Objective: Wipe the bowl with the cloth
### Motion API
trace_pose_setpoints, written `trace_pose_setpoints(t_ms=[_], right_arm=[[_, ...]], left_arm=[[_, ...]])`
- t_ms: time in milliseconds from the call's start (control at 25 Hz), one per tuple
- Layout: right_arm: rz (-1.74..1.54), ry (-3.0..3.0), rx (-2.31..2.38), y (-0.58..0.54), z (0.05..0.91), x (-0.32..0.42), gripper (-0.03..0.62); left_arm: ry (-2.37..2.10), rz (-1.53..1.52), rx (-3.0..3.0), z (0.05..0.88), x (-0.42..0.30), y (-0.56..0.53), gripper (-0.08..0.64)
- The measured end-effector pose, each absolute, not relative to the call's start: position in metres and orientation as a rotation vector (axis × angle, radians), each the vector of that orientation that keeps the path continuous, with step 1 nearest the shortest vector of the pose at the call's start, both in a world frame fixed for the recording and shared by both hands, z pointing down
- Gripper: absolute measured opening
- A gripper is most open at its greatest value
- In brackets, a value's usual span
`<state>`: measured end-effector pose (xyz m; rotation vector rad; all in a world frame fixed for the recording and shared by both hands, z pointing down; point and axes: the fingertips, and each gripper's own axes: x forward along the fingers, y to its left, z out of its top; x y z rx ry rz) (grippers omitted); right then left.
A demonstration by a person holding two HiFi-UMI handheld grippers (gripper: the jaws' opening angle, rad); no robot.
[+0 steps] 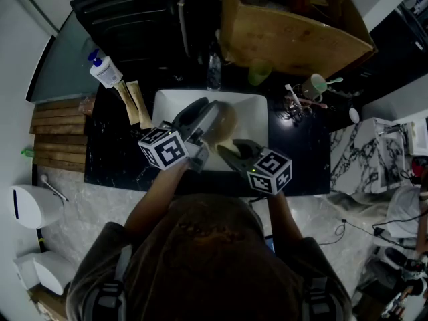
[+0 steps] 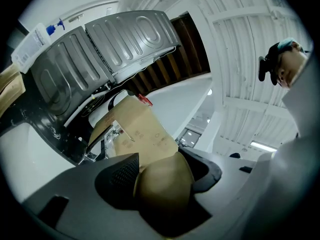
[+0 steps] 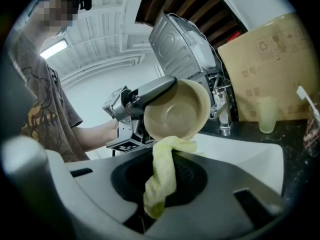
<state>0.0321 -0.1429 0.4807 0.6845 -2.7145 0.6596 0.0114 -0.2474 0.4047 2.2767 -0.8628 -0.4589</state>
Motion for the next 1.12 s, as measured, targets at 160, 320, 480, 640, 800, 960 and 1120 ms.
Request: trace_pose_setpoints(t_ms=[160, 320, 480, 640, 800, 960, 1120], right_arm=[[0.628, -2.704, 0.676, -0.141, 0.481, 0.032, 0.038], [0.616, -2.704, 0.666, -0.139, 0.48, 0.031, 0.038], [0.61, -2.708, 0.654, -0.138, 0.479, 0.03, 0.038], [0.594, -2.703, 0.661, -0.138, 0.479, 0.031, 0.038], [0.616, -2.711, 0.676, -0.141, 0.477, 0.035, 0.037], [0.606, -2.712, 0.672, -0.14, 0.476, 0.035, 0.038], [0.603, -2.711, 0.683, -0.141, 0.476, 0.036, 0.038]], left_arm=[[-0.861, -0.485, 2.229, 0.411, 0.011, -0.25, 0.252], [-0.874, -0.505, 2.187, 0.418, 0.007, -0.254, 0.252], [-0.83, -0.542, 2.103, 0.422, 0.01, -0.254, 0.251], [-0.825, -0.541, 2.094, 0.423, 0.01, -0.252, 0.25], [-0.815, -0.524, 2.112, 0.421, 0.01, -0.252, 0.25], [-0.811, -0.539, 2.09, 0.422, 0.009, -0.252, 0.249], [-0.809, -0.579, 2.05, 0.419, 0.003, -0.255, 0.249]])
